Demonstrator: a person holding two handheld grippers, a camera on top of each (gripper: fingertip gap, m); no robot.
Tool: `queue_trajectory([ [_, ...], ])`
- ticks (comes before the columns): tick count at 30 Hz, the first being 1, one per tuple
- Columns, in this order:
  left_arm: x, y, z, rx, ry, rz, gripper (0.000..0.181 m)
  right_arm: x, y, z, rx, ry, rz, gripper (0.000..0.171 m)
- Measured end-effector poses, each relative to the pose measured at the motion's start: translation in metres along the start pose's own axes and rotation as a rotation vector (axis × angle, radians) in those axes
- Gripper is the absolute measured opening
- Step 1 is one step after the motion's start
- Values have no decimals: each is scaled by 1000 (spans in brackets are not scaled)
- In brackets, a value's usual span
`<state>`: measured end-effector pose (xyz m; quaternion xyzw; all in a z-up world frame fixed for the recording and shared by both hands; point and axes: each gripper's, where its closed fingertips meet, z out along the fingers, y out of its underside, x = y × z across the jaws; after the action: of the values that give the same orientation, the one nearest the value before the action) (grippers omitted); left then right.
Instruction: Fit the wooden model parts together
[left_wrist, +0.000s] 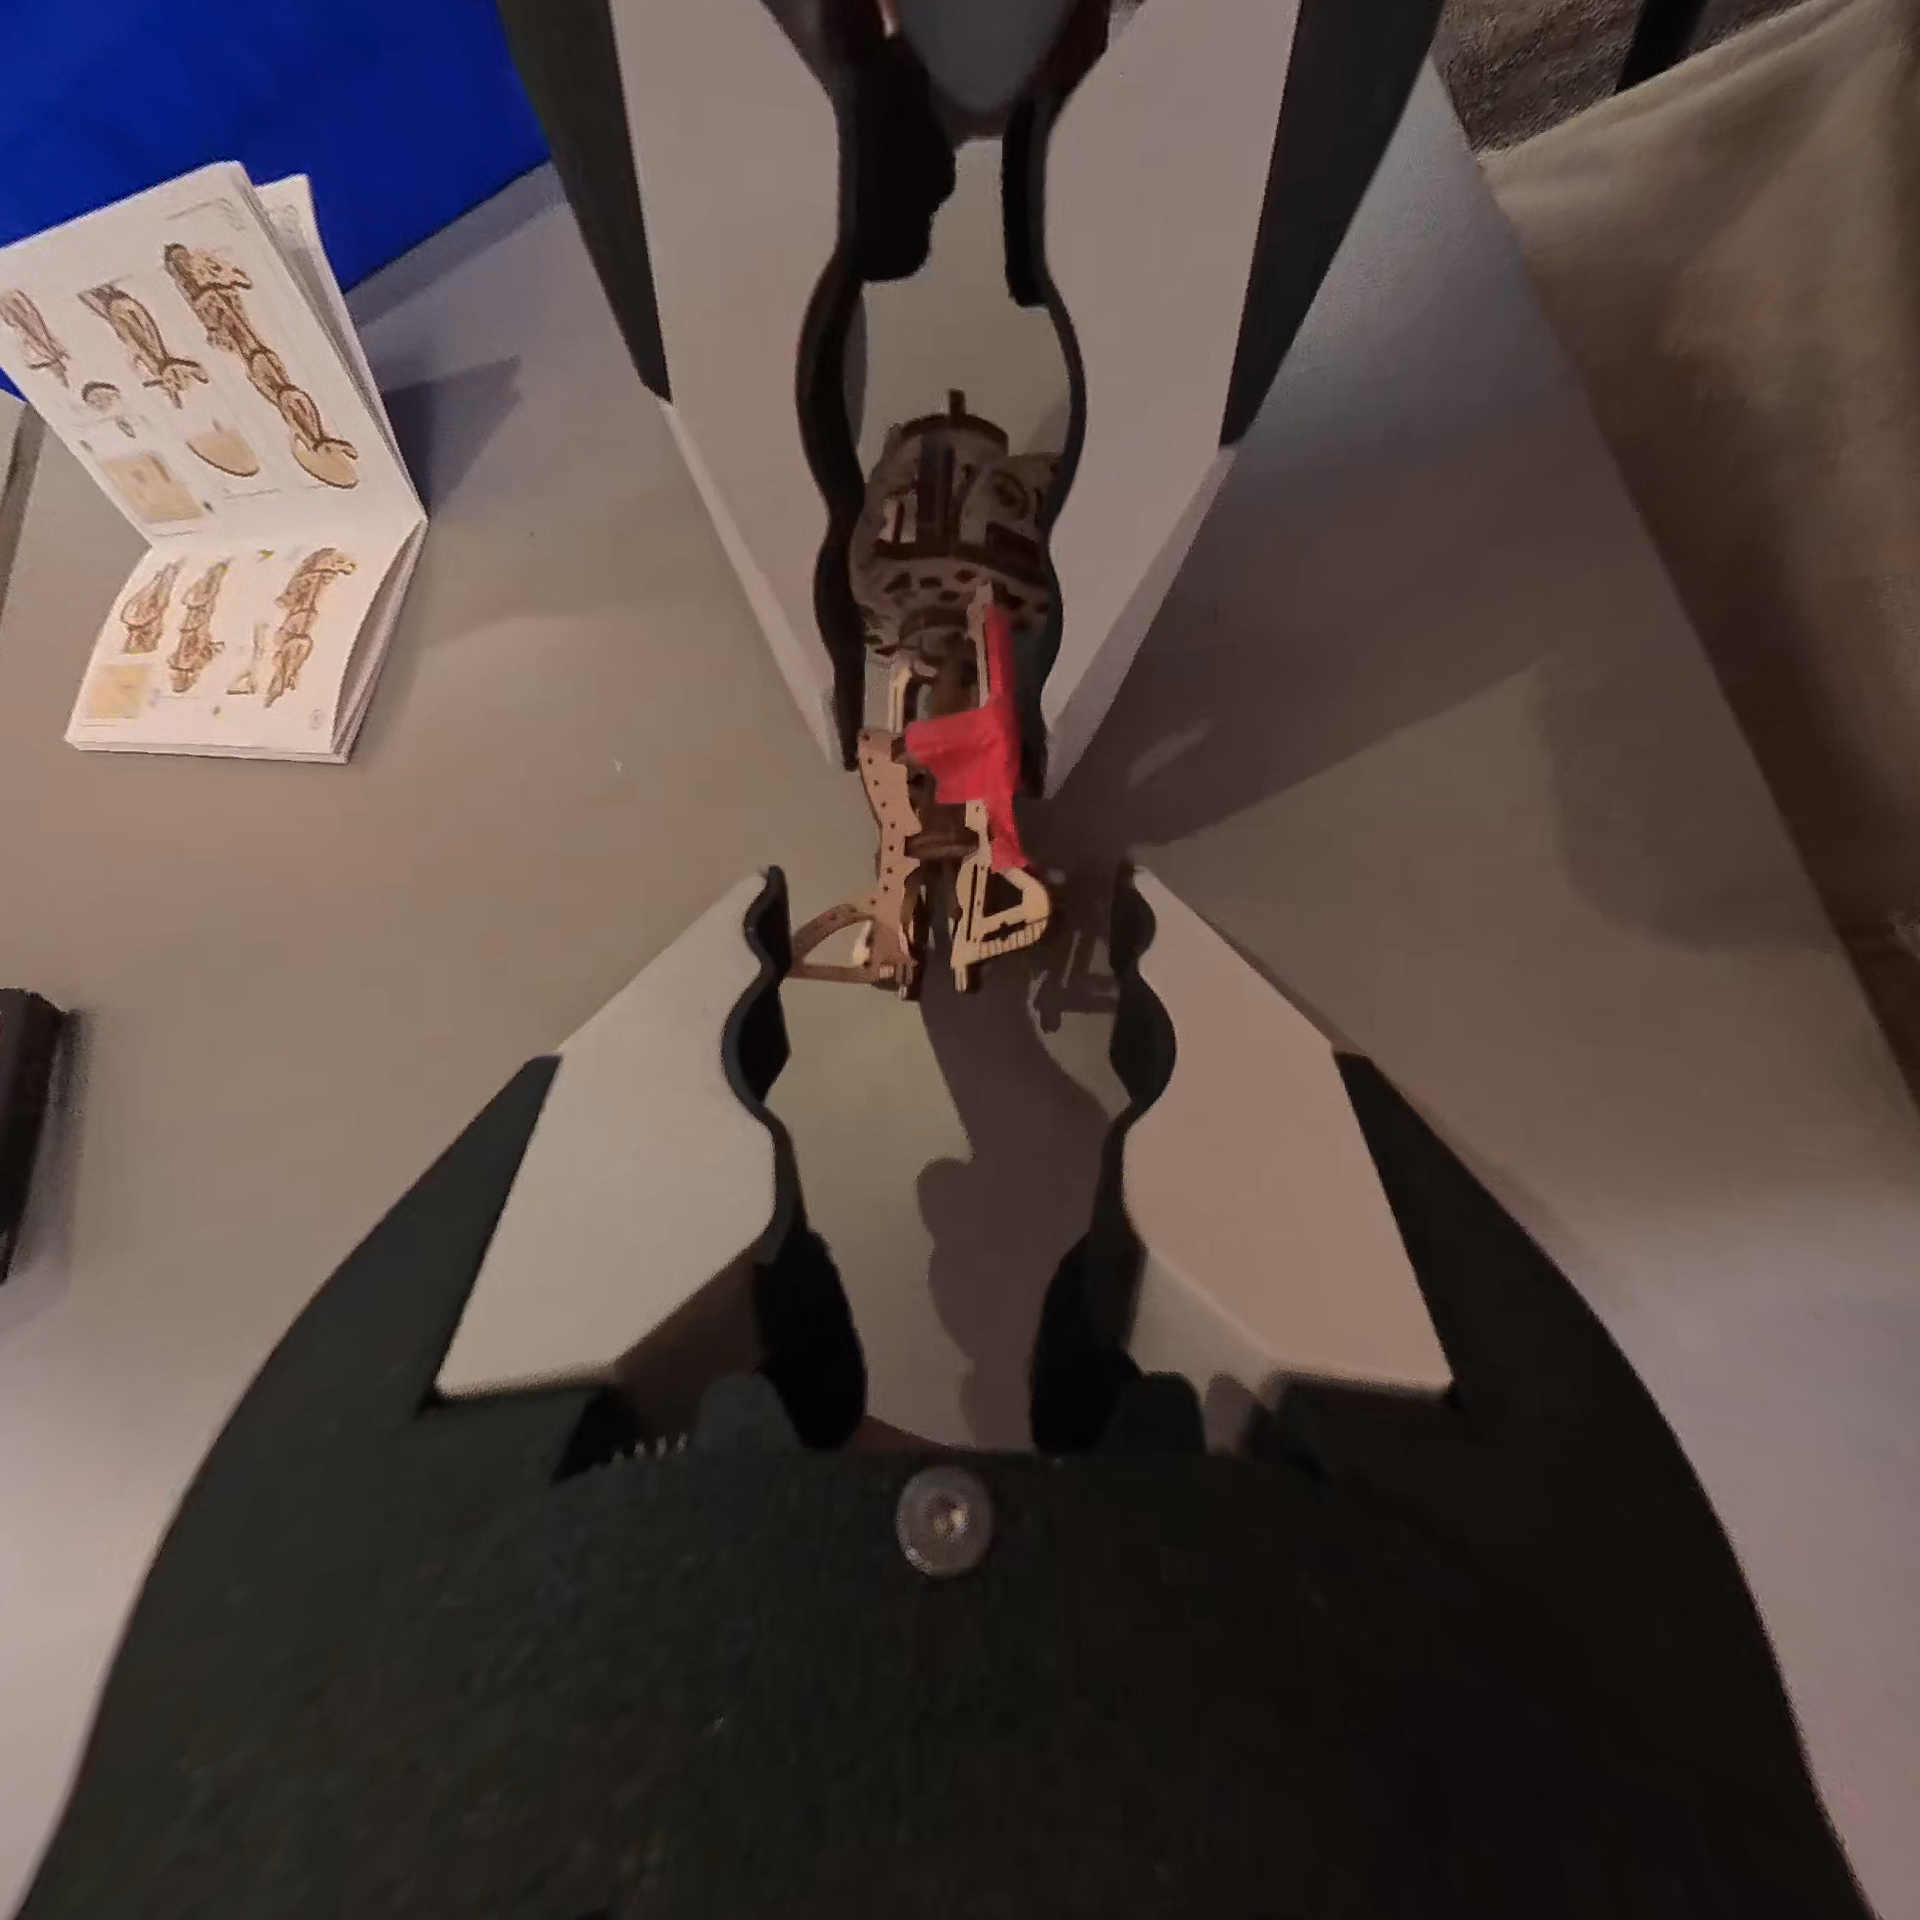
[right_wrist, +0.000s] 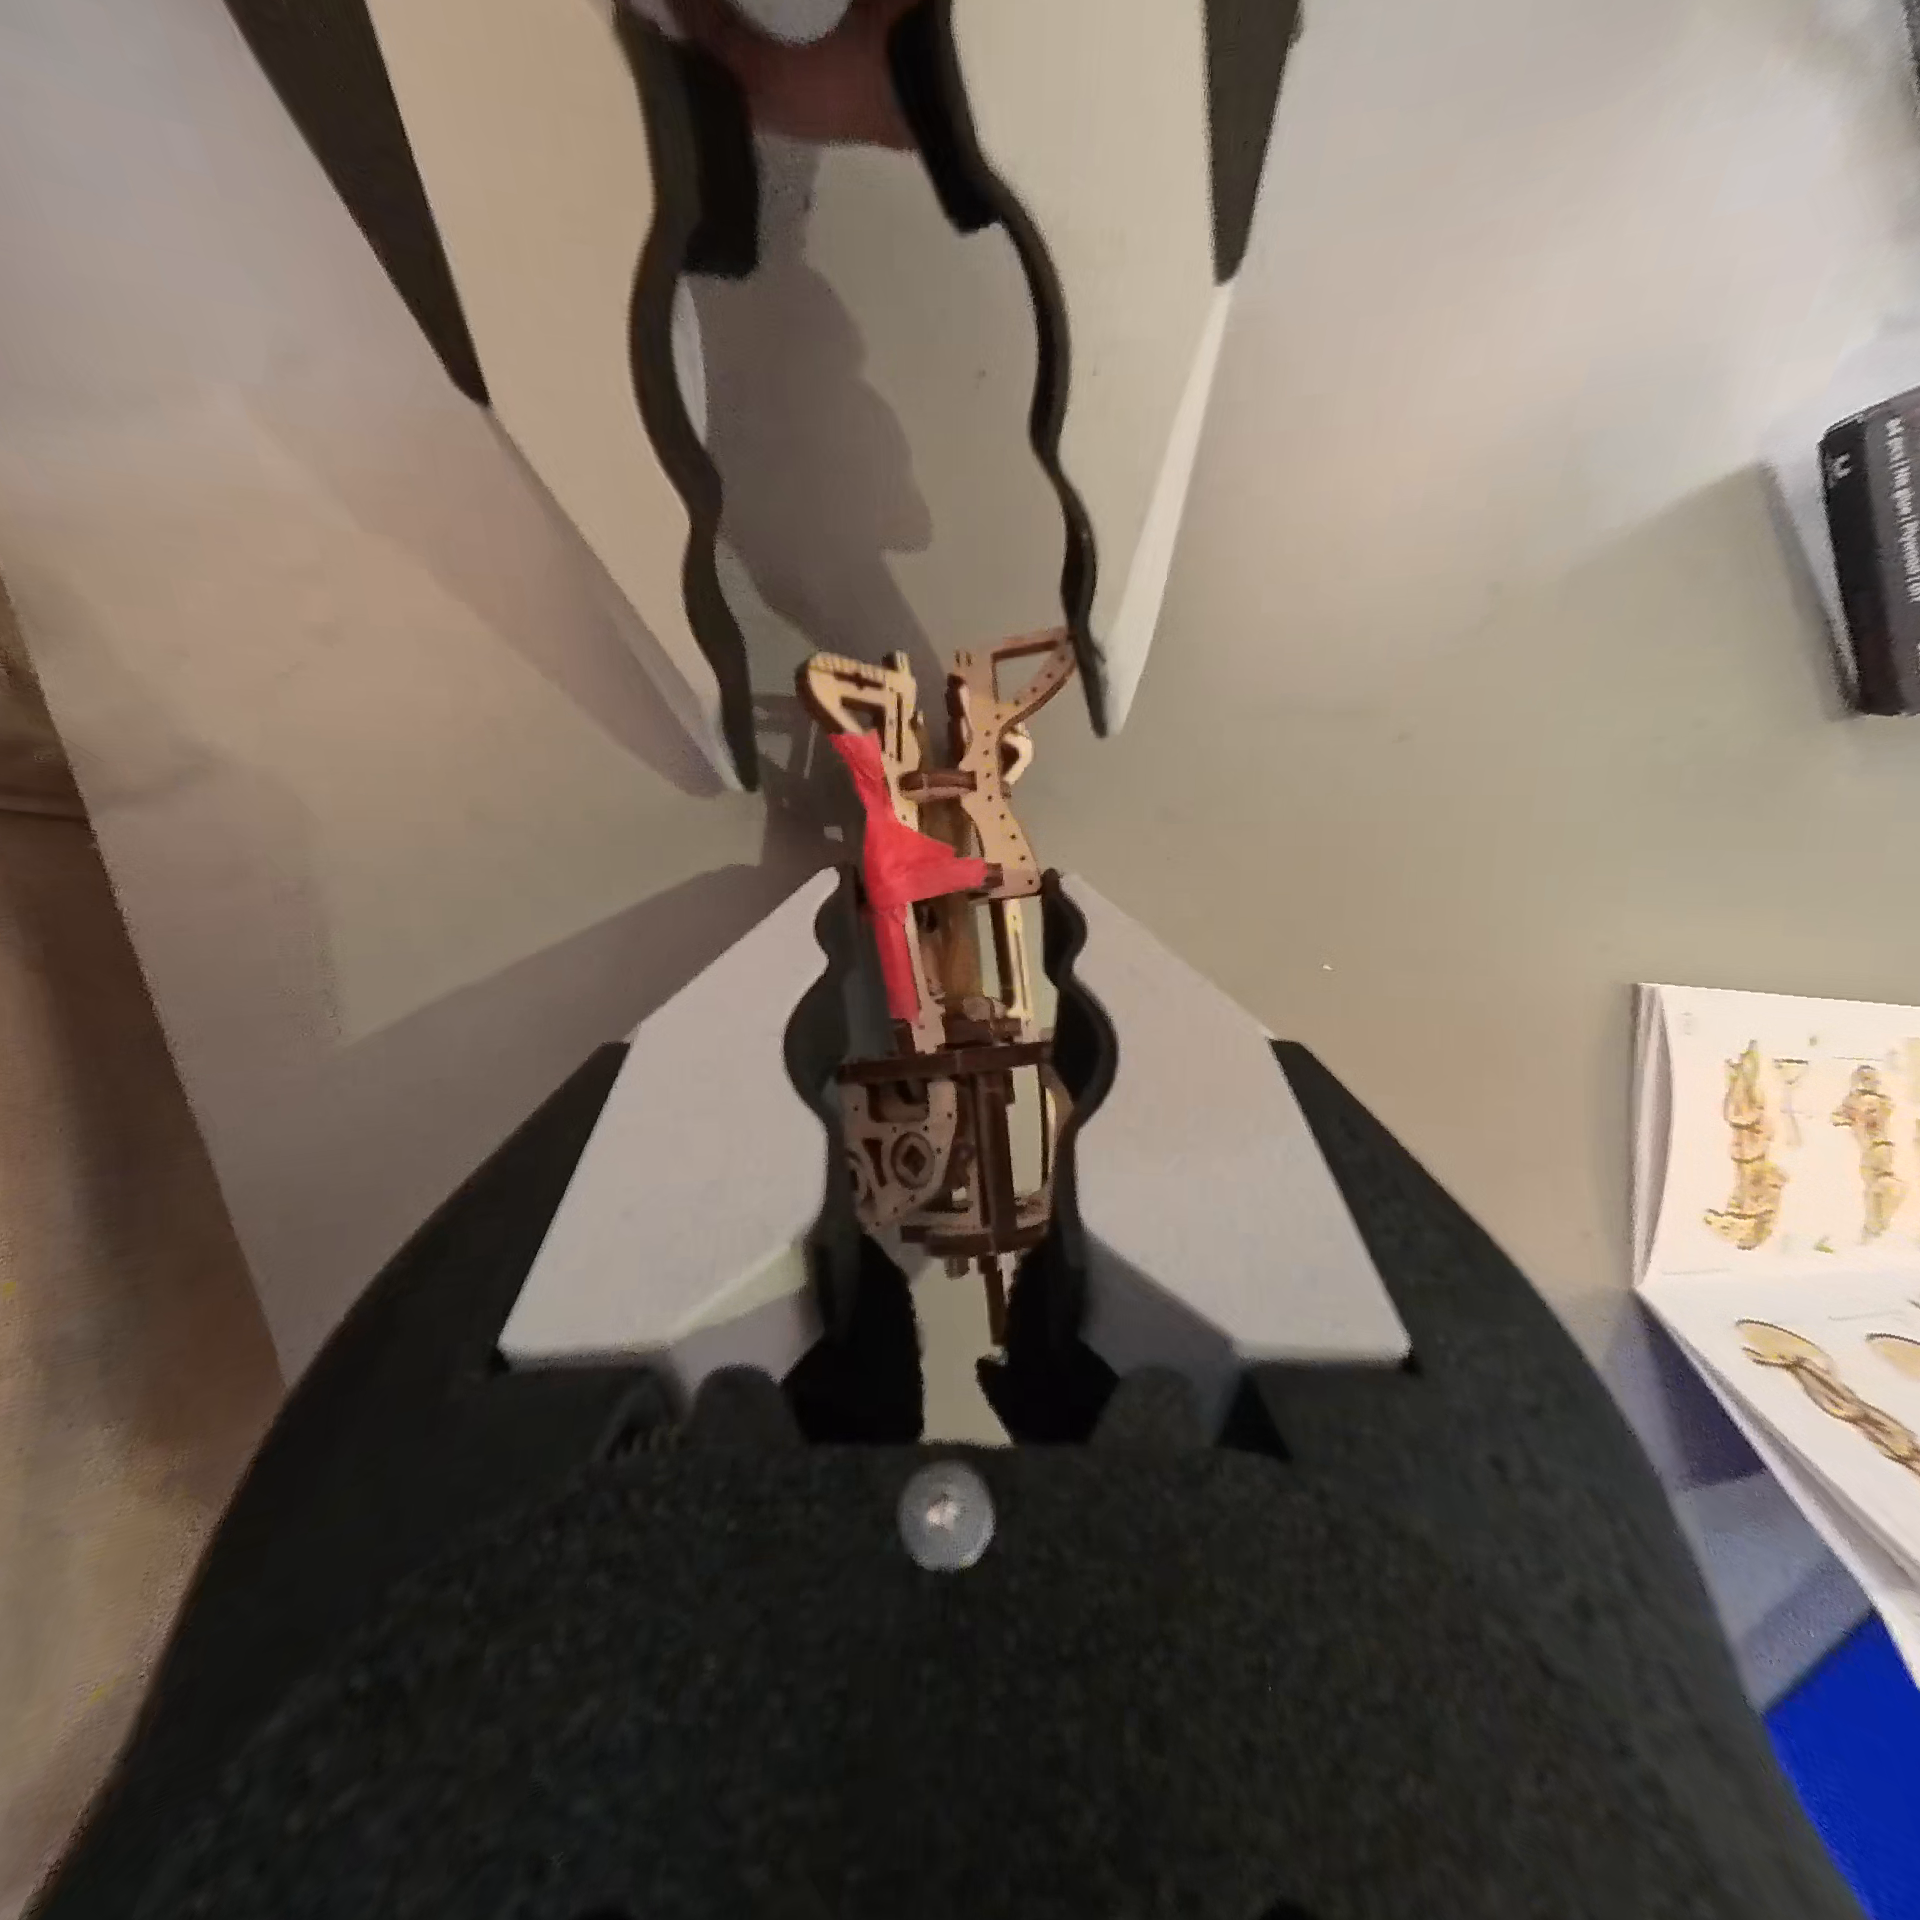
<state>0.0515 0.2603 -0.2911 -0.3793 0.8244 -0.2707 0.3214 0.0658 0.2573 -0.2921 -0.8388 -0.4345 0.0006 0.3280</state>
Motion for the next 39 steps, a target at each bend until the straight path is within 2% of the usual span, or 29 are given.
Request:
queue_trajectory([
  [2, 0, -2, 1, 14, 15, -5, 45, 0, 0, -1, 13, -37, 30, 33],
  [9, -6, -11, -2, 47, 49, -59, 23, 5, -1, -6, 51, -78, 95, 36],
  [15, -8, -13, -1, 55, 73, -110, 23, 8, -1, -8, 23, -20, 82, 41],
  [19, -10, -11, 0, 49, 80, -156, 25, 15, -4, -20, 46, -25, 104, 37],
  [21, -12, -10, 0, 46, 76, -182, 28, 20, 3, -30, 45, -43, 153, 46],
  [23, -11, -8, 1, 46, 78, -195, 28, 20, 18, -31, -29, -55, 161, 65],
  [25, -10, -7, 1, 48, 73, -196, 28, 15, 24, -23, -78, -44, 121, 69],
  [29, -10, -9, -6, 69, 63, -234, 30, 4, 27, -2, -151, -68, 143, 67],
  [32, -16, -12, -27, 120, 30, -334, 36, 2, 28, 5, -171, -83, 187, 57],
  [35, -33, -9, -57, 184, -76, -495, 36, 0, 22, 0, -73, -159, 288, 57],
  [37, -39, -2, -73, 196, -129, -610, 39, -1, 6, -11, 101, -276, 441, 57],
  [39, -36, 0, -83, 213, -150, -712, 44, 5, -19, -31, 355, -433, 649, 57],
])
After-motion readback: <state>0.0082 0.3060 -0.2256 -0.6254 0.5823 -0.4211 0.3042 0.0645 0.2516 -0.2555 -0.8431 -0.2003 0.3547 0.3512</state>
